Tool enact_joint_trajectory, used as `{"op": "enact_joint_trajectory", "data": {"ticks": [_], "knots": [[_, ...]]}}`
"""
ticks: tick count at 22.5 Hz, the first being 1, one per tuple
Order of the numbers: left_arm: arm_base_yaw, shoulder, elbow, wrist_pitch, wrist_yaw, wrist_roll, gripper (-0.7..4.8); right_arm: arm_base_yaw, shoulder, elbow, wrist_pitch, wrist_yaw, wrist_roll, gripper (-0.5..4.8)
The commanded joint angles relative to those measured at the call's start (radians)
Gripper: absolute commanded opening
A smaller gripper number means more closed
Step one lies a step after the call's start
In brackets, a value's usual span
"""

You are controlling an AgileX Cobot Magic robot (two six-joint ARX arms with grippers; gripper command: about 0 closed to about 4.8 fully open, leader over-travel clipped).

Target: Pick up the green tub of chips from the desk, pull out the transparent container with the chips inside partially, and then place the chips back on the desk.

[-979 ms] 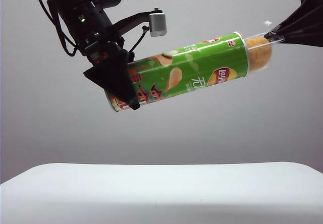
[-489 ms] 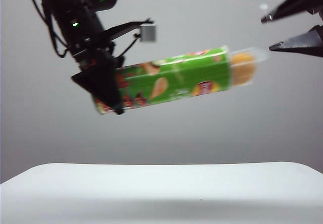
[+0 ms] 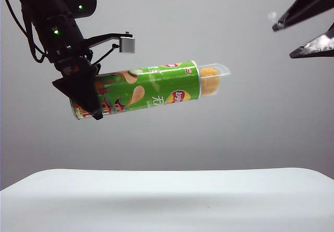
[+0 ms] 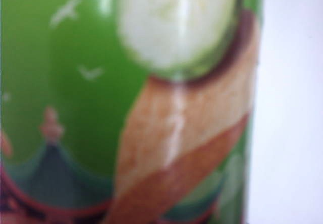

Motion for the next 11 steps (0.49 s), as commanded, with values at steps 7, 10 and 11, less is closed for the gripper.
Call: {"op": "enact_joint_trajectory", "data": {"ticks": [7,10,11], "knots": [[-0.005,0.095,-0.032,-0.033,0.082,-0.047,2.32,0.105,-0.191,0.005,-0.130,0.284,-0.044,3.15],[-0.005,0.135,-0.057,0.014,0.113,-0.047,2.32,0.105,-0.225,0.005,-0.159,0.283,-0.044,3.15],[-0.005,0.153,-0.064,0.028,0.113,-0.047,2.32,0.105,-0.235,0.005,-0.173,0.282,-0.044,3.15]]}}
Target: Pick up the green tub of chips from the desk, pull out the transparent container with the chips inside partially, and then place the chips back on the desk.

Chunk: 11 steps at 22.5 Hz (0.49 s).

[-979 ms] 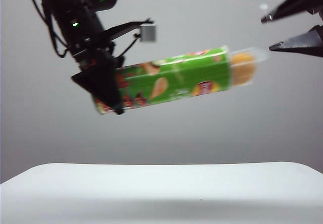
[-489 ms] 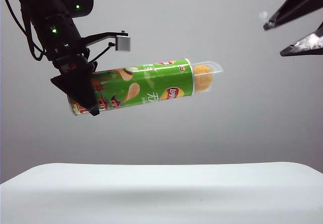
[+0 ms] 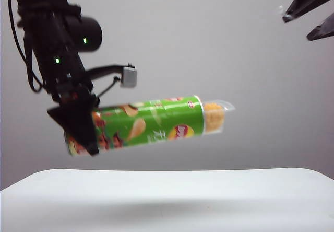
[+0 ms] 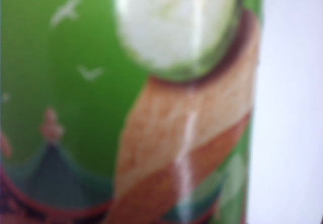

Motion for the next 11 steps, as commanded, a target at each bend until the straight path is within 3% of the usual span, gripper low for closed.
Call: {"op": "enact_joint_trajectory", "data": {"ticks": [1,11], "knots": [[0.000,0.050,-0.016,0.069,0.036,0.001,2.32,0.002,-0.029,0.004,-0.039,-0.005,-0.002,3.15],[-0.001,0.240,-0.016,0.153,0.036,-0.004,2.33,0.003,-0.063,0.002,-0.188,-0.011,-0.004,3.15]]}}
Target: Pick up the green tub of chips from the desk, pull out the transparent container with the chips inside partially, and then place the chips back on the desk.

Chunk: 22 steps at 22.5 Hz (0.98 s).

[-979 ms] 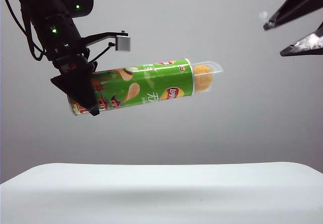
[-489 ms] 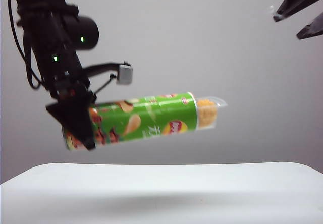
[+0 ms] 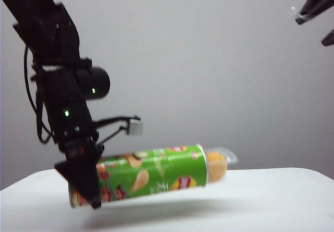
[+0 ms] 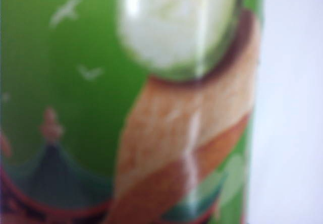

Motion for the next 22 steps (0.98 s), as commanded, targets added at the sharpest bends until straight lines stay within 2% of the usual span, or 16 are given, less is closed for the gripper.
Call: {"op": "enact_joint_trajectory", "data": {"ticks": [1,10,11,13,14,20,22], "knots": [[-0.001,0.039,0.003,0.031,0.023,-0.004,2.33,0.001,-0.004,0.003,-0.008,-0.005,-0.004,3.15],[-0.001,0.106,0.003,0.069,0.022,-0.046,2.53,0.001,-0.002,0.003,-0.015,-0.004,-0.016,3.15],[-0.001,0.106,0.003,0.066,0.021,-0.050,3.35,0.001,-0.001,0.003,-0.015,0.008,-0.021,3.15],[-0.001,0.106,0.003,0.068,0.018,-0.072,4.17,0.001,-0.001,0.003,-0.015,0.011,-0.023,3.15],[-0.001,0.106,0.003,0.068,0.018,-0.078,4.35,0.001,-0.001,0.003,-0.015,0.011,-0.026,3.15],[-0.001,0.098,0.006,0.059,0.011,-0.130,4.41,0.001,-0.001,0.003,-0.014,0.012,-0.037,3.15],[-0.001,0.090,0.011,0.040,0.010,-0.131,4.58,0.001,0.000,0.003,-0.014,0.011,-0.037,3.15]]}}
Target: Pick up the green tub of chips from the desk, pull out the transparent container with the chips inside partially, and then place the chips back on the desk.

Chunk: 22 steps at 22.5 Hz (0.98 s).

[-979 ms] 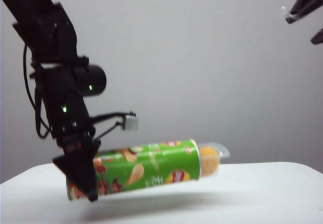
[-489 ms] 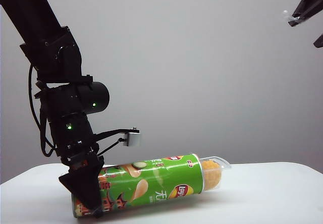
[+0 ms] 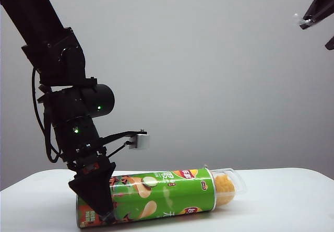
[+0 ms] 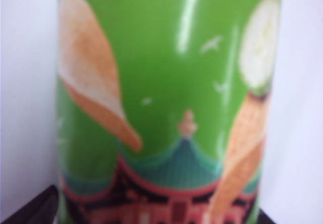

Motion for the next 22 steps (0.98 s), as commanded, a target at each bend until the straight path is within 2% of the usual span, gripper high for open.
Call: {"op": "enact_joint_trajectory", "data": {"ticks": [1,8,11,12,15,16,18,21,22], "knots": [[0.001,-0.003,0.000,-0.038,-0.037,-0.018,4.72,0.001,0.000,0.003,0.006,0.002,-0.007,3.15],[0.000,-0.162,0.000,-0.091,-0.178,-0.018,4.79,0.001,0.002,0.003,0.009,0.002,-0.016,3.15],[0.000,-0.291,0.000,-0.165,-0.257,-0.019,4.79,0.001,0.002,0.003,0.006,0.012,-0.029,3.15],[0.000,-0.358,0.000,-0.211,-0.289,-0.034,4.79,0.001,0.002,0.003,0.005,0.019,-0.032,3.15],[0.002,-0.473,-0.002,-0.260,-0.302,-0.079,4.79,0.001,0.002,0.003,0.005,0.022,-0.032,3.14],[0.003,-0.552,-0.004,-0.264,-0.303,-0.088,4.79,0.000,0.002,0.003,0.004,0.048,-0.032,2.76],[0.007,-0.663,-0.023,-0.225,-0.303,-0.092,4.42,0.000,0.002,0.003,0.003,0.088,-0.032,1.96],[0.066,-0.827,-0.113,-0.127,-0.268,-0.183,4.41,-0.003,-0.006,0.003,0.006,0.091,-0.019,0.89],[0.096,-0.892,-0.169,-0.081,-0.261,-0.197,4.31,-0.003,-0.017,0.003,0.011,0.099,-0.003,0.73]]}}
